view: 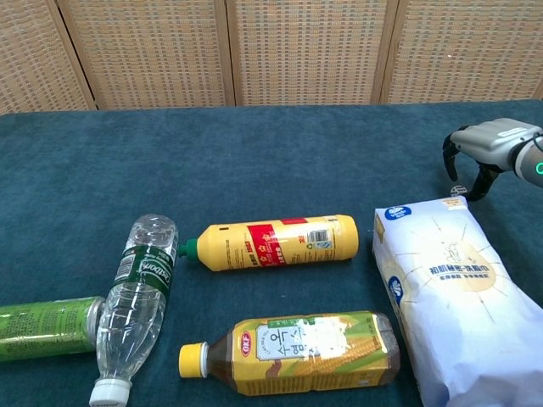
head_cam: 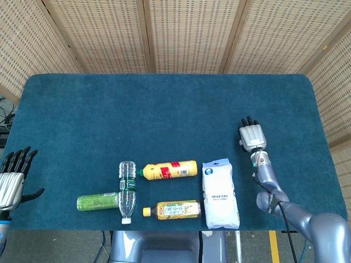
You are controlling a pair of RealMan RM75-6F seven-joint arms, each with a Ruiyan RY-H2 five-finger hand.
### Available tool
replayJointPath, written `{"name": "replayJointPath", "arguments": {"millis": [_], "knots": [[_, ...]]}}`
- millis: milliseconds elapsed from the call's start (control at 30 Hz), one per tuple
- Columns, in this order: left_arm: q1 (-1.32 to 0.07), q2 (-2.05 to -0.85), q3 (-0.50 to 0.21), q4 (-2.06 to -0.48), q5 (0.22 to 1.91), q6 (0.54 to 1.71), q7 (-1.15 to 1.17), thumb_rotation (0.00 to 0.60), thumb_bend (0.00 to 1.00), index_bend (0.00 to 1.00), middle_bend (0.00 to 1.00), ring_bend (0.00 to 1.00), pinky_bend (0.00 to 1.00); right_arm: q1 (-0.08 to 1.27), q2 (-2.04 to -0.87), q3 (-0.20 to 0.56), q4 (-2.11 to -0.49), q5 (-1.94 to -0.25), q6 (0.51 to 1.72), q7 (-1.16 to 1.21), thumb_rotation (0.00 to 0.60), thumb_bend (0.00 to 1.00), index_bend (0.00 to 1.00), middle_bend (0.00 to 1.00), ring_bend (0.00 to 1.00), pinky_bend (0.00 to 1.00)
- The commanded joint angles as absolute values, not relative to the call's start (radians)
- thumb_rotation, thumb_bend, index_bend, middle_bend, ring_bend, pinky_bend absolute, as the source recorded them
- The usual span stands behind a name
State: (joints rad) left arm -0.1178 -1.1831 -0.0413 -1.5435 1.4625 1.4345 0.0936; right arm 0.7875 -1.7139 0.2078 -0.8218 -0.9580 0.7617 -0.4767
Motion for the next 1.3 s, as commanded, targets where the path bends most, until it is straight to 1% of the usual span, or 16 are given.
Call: {"name": "replayJointPath", "arguments": {"millis": [33, 500, 800, 1000, 1300], "knots": [[-0.118, -1.183, -0.041, -1.544, 1.463, 1.435, 0.094, 0.6, 0.15, 0.0, 0.0, 0.0, 0.0, 0.789, -1.718, 0.209, -0.815, -0.959, 0.758, -0.478, 0.6, 0.31, 0.47, 0.15, 0.07, 0.19], [-0.12, -1.185, -0.04, -1.543, 1.461, 1.432, 0.097, 0.6, 0.15, 0.0, 0.0, 0.0, 0.0, 0.788, -1.731, 0.211, -0.783, -0.958, 0.739, -0.473, 0.6, 0.31, 0.48, 0.15, 0.07, 0.19], [-0.12, -1.185, -0.04, -1.543, 1.459, 1.429, 0.097, 0.6, 0.15, 0.0, 0.0, 0.0, 0.0, 0.783, -1.731, 0.211, -0.797, -0.965, 0.746, -0.474, 0.6, 0.31, 0.49, 0.15, 0.07, 0.19], [-0.12, -1.185, -0.04, -1.542, 1.461, 1.432, 0.095, 0.6, 0.15, 0.0, 0.0, 0.0, 0.0, 0.783, -1.728, 0.215, -0.808, -0.967, 0.759, -0.484, 0.6, 0.31, 0.51, 0.16, 0.08, 0.19], [-0.12, -1.186, -0.04, -1.54, 1.461, 1.432, 0.093, 0.6, 0.15, 0.0, 0.0, 0.0, 0.0, 0.781, -1.733, 0.216, -0.803, -0.957, 0.75, -0.495, 0.6, 0.31, 0.53, 0.16, 0.08, 0.2]]}}
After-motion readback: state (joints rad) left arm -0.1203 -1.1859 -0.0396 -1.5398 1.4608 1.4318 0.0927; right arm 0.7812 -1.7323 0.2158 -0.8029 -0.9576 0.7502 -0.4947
